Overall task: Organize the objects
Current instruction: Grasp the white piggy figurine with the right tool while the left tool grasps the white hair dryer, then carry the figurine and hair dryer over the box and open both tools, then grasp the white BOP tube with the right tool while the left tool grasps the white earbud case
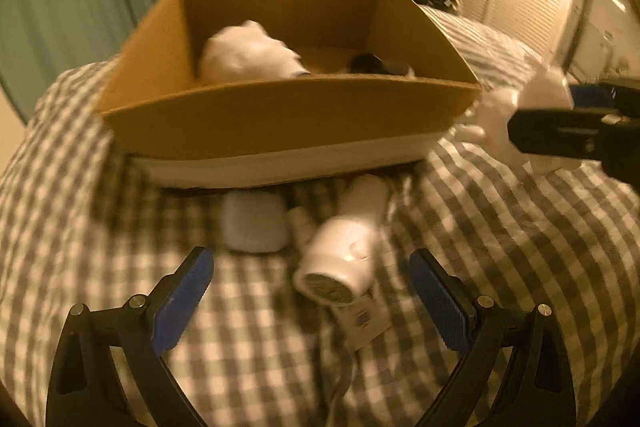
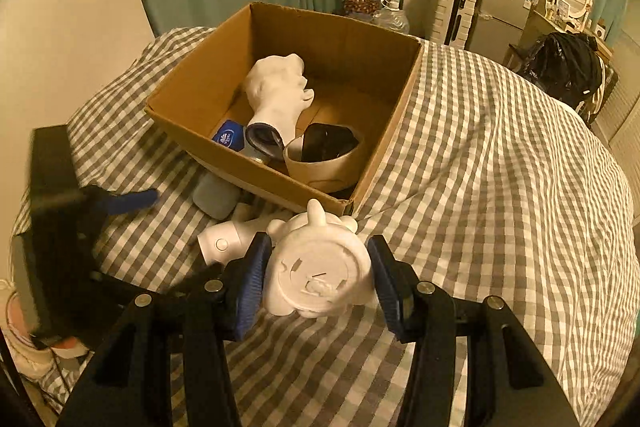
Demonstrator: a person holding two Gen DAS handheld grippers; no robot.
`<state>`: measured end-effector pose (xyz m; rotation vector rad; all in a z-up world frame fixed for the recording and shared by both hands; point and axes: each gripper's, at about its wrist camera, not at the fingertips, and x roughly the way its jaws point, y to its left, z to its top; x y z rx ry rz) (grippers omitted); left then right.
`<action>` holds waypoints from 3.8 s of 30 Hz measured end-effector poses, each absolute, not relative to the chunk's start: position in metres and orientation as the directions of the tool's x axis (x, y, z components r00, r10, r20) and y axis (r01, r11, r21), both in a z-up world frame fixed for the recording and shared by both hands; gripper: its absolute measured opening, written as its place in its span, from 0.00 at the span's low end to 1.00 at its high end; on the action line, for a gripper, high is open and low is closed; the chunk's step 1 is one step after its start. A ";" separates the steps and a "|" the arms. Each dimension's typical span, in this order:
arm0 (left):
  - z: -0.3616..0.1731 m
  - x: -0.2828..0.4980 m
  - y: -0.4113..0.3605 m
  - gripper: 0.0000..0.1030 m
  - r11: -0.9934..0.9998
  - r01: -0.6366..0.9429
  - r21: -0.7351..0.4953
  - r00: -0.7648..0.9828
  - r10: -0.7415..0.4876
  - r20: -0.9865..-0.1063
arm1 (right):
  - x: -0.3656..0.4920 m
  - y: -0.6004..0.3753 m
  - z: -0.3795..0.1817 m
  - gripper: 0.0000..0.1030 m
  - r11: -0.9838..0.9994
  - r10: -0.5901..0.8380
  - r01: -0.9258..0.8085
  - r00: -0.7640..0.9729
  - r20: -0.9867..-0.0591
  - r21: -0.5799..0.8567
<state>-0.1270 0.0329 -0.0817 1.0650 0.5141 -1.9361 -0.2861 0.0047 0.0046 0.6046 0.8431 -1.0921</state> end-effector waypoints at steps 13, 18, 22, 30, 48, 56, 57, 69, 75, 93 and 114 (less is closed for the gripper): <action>-0.117 -0.150 0.016 0.51 -0.613 0.789 0.034 -0.265 -0.390 -0.882 | -0.289 0.006 -0.001 0.48 0.343 -0.514 0.939 0.208 -0.832 0.023; -0.102 -0.139 0.025 0.50 -0.595 0.803 0.037 -0.271 -0.419 -0.867 | -0.287 0.008 -0.003 0.48 0.343 -0.522 0.939 0.190 -0.832 -0.001; -0.079 -0.122 0.039 0.49 -0.569 0.822 0.022 -0.286 -0.446 -0.848 | -0.287 0.012 0.001 0.48 0.340 -0.544 0.941 0.191 -0.817 -0.006; -0.018 -0.097 0.058 0.49 -0.544 0.839 -0.024 -0.361 -0.524 -0.771 | -0.285 0.020 0.021 0.48 0.342 -0.584 0.940 0.204 -0.785 -0.011; 0.094 -0.087 -0.016 0.49 -0.500 0.865 0.039 -0.382 -0.708 -0.594 | -0.253 -0.024 0.116 0.48 0.353 -0.755 0.930 0.222 -0.617 -0.098; 0.087 -0.103 -0.082 0.49 -0.479 0.874 0.078 -0.344 -0.726 -0.595 | -0.245 -0.094 0.113 0.48 0.332 -0.752 0.940 0.210 -0.625 -0.084; 0.079 -0.103 -0.087 0.49 -0.480 0.874 0.073 -0.345 -0.719 -0.604 | -0.245 -0.099 0.111 0.48 0.330 -0.749 0.940 0.207 -0.629 -0.083; 0.004 -0.118 -0.101 0.49 -0.513 0.855 0.074 -0.290 -0.592 -0.752 | -0.243 -0.148 0.025 0.48 0.320 -0.615 0.946 0.166 -0.770 -0.051; -0.003 -0.131 -0.094 0.49 -0.533 0.839 0.108 -0.280 -0.593 -0.755 | -0.252 -0.150 0.020 0.50 0.296 -0.593 0.954 0.216 -0.776 0.039; 0.033 -0.076 -0.039 0.96 -0.432 0.900 0.057 -0.298 -0.705 -0.644 | -0.277 -0.068 0.088 0.76 0.245 -0.728 0.967 0.233 -0.645 0.072; -0.042 -0.022 0.018 0.97 -0.293 0.952 0.085 -0.130 -0.641 -0.756 | -0.223 -0.008 -0.057 0.63 0.326 -0.466 0.944 0.213 -0.859 0.057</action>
